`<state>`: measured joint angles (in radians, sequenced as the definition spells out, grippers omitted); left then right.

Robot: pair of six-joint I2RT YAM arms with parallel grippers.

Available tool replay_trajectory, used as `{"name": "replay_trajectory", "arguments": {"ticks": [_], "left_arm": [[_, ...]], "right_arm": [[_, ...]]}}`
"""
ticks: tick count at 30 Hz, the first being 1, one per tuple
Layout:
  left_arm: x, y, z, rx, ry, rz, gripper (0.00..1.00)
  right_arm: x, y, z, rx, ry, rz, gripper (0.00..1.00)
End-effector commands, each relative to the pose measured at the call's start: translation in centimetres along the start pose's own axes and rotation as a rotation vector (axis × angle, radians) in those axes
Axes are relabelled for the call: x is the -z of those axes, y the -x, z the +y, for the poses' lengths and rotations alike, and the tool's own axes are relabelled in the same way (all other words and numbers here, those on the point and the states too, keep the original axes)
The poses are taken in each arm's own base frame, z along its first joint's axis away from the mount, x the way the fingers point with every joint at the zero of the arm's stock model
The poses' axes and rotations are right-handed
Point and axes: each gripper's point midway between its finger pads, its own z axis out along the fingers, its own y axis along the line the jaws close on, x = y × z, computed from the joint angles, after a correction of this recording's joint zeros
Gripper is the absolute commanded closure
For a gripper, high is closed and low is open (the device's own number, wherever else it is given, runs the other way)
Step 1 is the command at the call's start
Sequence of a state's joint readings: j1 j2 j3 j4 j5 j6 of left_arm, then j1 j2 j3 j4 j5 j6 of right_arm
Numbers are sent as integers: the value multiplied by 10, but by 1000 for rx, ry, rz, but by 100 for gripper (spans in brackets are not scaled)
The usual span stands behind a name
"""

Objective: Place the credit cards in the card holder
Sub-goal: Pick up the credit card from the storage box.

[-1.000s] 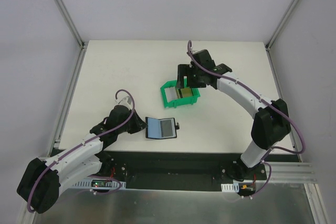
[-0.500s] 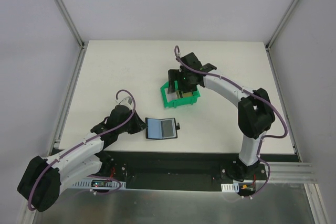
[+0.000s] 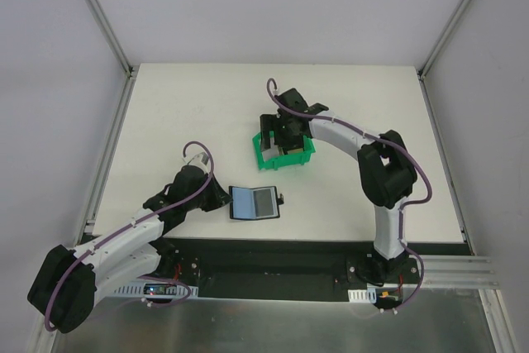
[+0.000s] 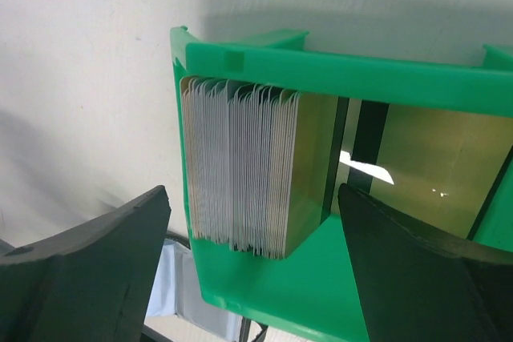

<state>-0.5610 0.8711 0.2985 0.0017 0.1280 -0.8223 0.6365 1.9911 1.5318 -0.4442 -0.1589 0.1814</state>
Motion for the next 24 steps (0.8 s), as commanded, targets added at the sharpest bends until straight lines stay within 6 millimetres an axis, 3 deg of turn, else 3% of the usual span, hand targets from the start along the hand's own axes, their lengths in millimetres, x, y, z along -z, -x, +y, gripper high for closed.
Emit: {"name": "replay_trajectory", "arguments": {"ticks": [1,14,24], "left_arm": [[2,9,-12,-15,-31,-15,100],[0,9,-11,-21,-21,-2,100],[-1,9,-12,-26,-19,4,100]], "right_arm": [[-1,22,13,-13,38,-55,11],[3,19,29,-25,123,-50,15],[9,21,31,-32,129,-59,29]]}}
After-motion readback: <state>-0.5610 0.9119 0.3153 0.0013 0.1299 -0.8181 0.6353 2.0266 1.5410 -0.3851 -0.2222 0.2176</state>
